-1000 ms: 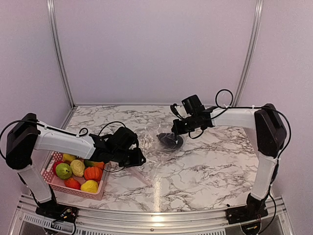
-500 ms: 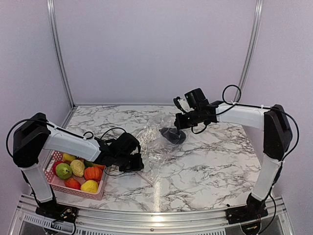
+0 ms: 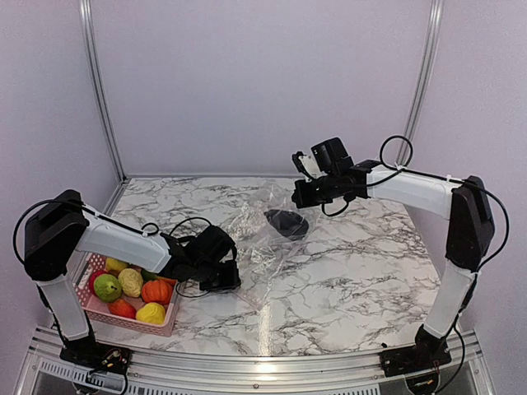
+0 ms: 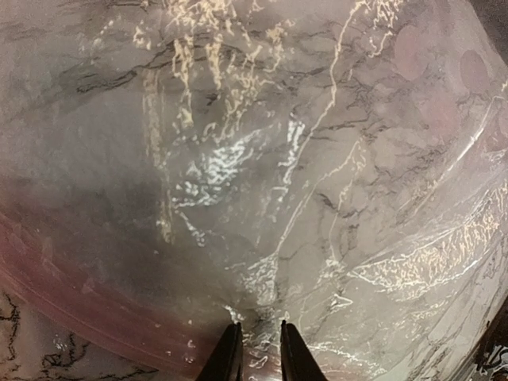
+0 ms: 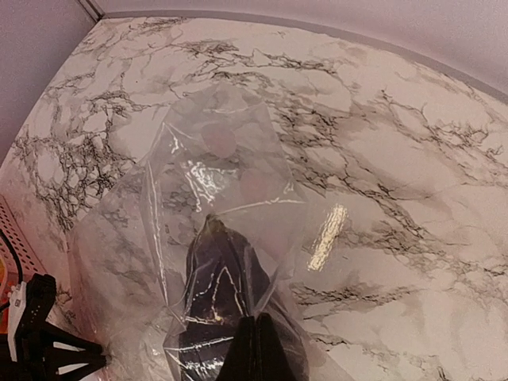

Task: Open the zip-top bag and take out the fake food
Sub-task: Adjust the zipper food storage bag at the center of the board.

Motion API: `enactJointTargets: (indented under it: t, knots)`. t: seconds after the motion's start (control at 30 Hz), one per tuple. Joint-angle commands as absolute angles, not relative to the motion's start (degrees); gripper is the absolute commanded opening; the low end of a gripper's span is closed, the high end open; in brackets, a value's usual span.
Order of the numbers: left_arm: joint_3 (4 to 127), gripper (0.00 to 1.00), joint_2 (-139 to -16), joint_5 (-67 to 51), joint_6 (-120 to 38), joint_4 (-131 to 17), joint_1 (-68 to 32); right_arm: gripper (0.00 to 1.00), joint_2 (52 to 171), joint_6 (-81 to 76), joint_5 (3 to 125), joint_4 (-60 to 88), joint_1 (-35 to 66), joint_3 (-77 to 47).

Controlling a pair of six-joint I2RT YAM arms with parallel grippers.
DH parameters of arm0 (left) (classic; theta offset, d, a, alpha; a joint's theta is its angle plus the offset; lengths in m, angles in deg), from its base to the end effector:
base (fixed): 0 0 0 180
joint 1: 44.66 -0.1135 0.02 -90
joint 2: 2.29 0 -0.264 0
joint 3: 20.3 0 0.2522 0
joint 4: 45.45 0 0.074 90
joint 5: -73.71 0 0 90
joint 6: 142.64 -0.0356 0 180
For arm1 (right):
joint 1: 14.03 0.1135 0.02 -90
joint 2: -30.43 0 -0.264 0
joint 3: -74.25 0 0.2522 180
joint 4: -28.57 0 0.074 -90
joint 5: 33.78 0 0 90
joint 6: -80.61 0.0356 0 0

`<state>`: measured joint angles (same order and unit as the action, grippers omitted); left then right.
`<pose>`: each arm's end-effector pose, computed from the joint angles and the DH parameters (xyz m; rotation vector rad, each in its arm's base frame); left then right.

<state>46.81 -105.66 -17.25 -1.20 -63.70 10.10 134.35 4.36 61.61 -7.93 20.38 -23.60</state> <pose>0.2013 -0.2839 0.1319 0.0704 2.6767 -0.6717 0.3404 0.2372 0.2690 -0.4732 2.3226 0.5266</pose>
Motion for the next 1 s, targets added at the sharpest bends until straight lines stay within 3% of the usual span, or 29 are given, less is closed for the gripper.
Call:
enactJointTargets:
  t: [0.0, 0.57, 0.97]
  knots:
    - [44.66, 0.19, -107.71, -17.77, -0.64, -65.76, 9.84, 0.00, 132.39, 4.90, 60.61, -9.83, 21.18, -26.89]
    - [43.52, 0.16, -108.31, -18.21, -0.51, -65.71, 9.89, 0.00, 131.50, 5.03, 58.92, -12.38, 21.34, -28.41]
    - [45.08, 0.17, -106.01, -18.84, -1.46, -66.08, 10.01, 0.00, 131.93, 6.05, 51.86, -11.81, 21.20, -18.10]
